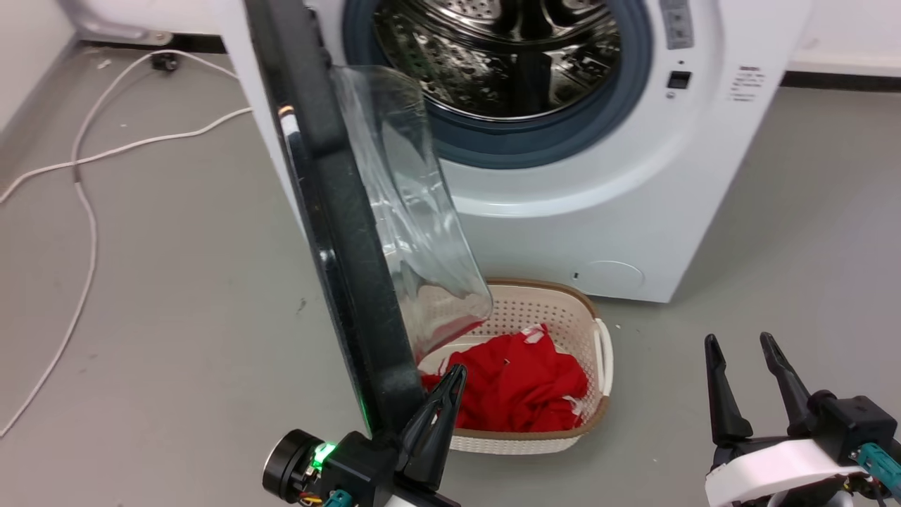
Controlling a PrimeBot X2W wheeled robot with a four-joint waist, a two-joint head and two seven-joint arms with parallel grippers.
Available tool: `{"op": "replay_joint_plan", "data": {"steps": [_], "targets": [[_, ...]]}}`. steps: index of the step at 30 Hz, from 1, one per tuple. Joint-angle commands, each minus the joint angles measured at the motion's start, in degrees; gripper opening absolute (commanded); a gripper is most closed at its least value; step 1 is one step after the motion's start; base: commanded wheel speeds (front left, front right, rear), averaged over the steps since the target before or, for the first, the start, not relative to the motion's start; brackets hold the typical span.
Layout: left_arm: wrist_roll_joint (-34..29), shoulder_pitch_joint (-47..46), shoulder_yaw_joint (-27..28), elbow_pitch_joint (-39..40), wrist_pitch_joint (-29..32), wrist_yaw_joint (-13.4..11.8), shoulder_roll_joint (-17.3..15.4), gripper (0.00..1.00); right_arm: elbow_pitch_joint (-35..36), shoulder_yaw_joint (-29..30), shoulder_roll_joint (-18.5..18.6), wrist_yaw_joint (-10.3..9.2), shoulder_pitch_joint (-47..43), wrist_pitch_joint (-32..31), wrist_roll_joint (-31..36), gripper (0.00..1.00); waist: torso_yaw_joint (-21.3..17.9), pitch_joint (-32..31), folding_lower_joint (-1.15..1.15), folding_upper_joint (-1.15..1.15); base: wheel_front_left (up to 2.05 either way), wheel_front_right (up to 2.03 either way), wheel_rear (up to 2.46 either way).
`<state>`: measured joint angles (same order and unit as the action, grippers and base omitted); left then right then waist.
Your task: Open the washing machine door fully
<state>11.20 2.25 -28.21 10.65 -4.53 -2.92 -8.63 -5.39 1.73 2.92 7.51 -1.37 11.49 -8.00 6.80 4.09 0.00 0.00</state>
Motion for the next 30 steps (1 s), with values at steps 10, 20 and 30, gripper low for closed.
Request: {"op": "replay_joint_plan", "data": {"steps": [10, 20, 30], "targets": [[0.64, 2.58, 1.08, 1.39, 0.82, -2.04, -1.21, 0.00, 1.37, -0.03, -0.09, -0.04, -1.10, -1.00, 0.34, 1.00, 9.12, -1.13, 0.00, 0.00, 0.00, 0.00, 0.00], [0.96, 3.32, 3.48, 1.49, -0.17, -3.99, -2.01, 0.00, 1.86, 0.45, -0.09, -0.04, -1.39, -1.38, 0.36, 1.00, 15.42, -0.42, 0.00, 0.00, 0.00, 0.00, 0.00], [1.73, 3.77, 7.77, 1.58, -1.28, -6.91, -3.15, 0.00, 2.13, 0.30, -0.09, -0.04, -0.34, -1.52, 0.64, 1.00, 19.45, 0.67, 0.00, 0.00, 0.00, 0.00, 0.00]]}}
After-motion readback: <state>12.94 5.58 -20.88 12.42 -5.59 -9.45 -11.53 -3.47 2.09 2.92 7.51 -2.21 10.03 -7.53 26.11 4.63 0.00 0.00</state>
